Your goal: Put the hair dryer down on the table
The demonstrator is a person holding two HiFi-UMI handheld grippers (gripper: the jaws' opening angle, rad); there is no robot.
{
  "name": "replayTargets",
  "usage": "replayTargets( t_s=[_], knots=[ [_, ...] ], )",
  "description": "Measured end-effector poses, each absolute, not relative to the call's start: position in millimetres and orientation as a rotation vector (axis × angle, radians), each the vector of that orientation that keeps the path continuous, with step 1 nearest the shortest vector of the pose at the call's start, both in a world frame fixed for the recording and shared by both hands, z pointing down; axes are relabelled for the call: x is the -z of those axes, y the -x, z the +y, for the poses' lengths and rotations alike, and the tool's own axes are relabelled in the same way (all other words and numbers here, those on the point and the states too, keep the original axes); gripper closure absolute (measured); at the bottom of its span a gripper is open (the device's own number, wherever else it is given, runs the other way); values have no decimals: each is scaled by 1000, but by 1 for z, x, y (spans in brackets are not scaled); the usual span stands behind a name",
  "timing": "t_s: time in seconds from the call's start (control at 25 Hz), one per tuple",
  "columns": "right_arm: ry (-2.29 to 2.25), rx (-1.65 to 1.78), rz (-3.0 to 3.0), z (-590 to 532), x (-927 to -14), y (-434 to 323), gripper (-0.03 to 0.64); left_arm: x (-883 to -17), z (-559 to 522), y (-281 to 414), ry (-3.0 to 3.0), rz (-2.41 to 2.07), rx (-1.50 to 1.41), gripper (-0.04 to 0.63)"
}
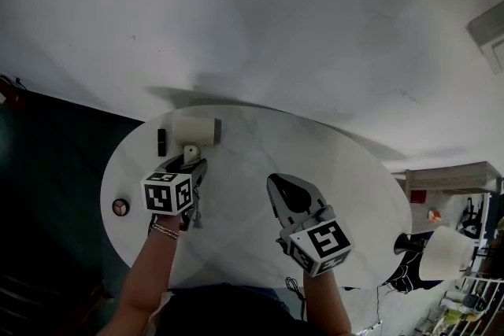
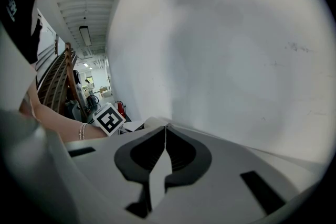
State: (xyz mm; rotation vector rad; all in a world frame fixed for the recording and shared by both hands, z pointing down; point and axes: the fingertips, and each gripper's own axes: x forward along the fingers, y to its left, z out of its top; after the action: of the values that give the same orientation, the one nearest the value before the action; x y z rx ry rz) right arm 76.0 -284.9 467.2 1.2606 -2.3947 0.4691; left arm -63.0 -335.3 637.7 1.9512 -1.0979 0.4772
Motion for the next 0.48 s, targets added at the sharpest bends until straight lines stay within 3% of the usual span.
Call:
replayTargets(
  t_s=[0.48],
  knots=[
    [-1261, -481, -2392, -286, -470, -75, 597, -642, -343, 60, -1942, -1087, -509, 362]
  ],
)
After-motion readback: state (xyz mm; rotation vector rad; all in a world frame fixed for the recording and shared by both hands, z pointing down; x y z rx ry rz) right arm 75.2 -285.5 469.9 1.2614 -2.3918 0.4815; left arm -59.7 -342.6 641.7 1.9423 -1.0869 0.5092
